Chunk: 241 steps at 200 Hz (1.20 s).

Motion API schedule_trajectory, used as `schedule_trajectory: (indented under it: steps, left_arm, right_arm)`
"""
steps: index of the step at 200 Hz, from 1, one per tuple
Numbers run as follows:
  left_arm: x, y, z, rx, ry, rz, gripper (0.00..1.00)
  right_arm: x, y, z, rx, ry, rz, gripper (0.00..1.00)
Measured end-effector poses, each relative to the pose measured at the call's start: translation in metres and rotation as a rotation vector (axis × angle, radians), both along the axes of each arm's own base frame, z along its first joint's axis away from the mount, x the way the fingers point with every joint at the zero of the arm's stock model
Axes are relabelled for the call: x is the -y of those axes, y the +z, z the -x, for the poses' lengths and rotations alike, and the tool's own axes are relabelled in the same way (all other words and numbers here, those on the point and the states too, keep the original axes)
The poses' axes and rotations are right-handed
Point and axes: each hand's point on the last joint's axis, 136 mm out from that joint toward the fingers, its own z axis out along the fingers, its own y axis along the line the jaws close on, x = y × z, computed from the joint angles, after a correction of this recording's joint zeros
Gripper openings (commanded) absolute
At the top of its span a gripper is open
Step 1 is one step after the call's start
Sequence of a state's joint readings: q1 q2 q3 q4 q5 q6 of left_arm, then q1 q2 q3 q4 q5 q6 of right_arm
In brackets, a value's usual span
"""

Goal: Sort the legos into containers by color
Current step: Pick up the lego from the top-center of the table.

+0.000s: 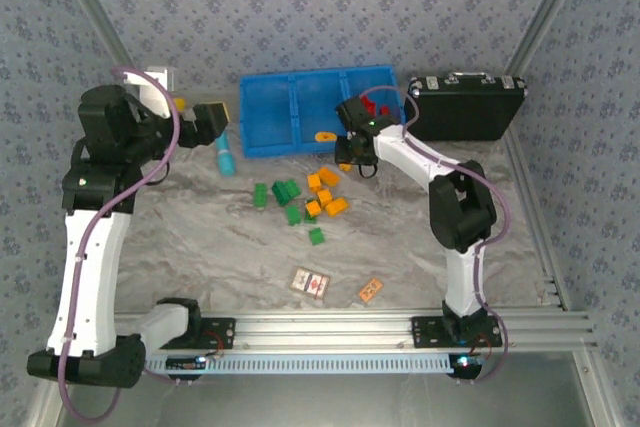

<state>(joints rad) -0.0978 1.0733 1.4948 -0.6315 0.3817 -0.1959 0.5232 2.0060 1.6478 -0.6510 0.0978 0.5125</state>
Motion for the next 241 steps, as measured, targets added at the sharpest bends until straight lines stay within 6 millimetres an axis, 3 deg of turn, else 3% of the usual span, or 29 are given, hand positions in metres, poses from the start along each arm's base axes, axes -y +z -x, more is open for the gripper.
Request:
schedule_trajectory:
  steps: [36,94,129,157,196,241]
  left_arm:
    - [0.000,-0.001,0.000,-0.002,0.000,0.000,1.00]
    - [-0.002,-0.002,-0.002,-0.002,0.013,-0.009,1.00]
    - [-0.004,-0.004,-0.005,-0.004,0.025,-0.023,1.00]
    - [-0.004,-0.011,-0.012,-0.024,0.025,-0.033,1.00]
    - [-0.003,-0.021,-0.021,-0.053,0.024,-0.041,1.00]
    - [-0.004,-0.022,-0.022,-0.053,0.026,-0.046,1.00]
  right_arm:
    - [-0.004,-0.016,-0.010,-0.004,-0.033,-0.014,0.60]
    - [-0.002,-0.058,-0.028,-0.024,-0.078,0.078,0.61]
    - [-0.001,-0.069,-0.036,-0.010,-0.092,0.130,0.60]
    - [-0.002,-0.071,-0.039,-0.001,-0.100,0.146,0.53]
    - [0.001,-0.073,-0.043,0.004,-0.111,0.151,0.32]
    - [0.003,-0.072,-0.038,0.004,-0.096,0.146,0.24]
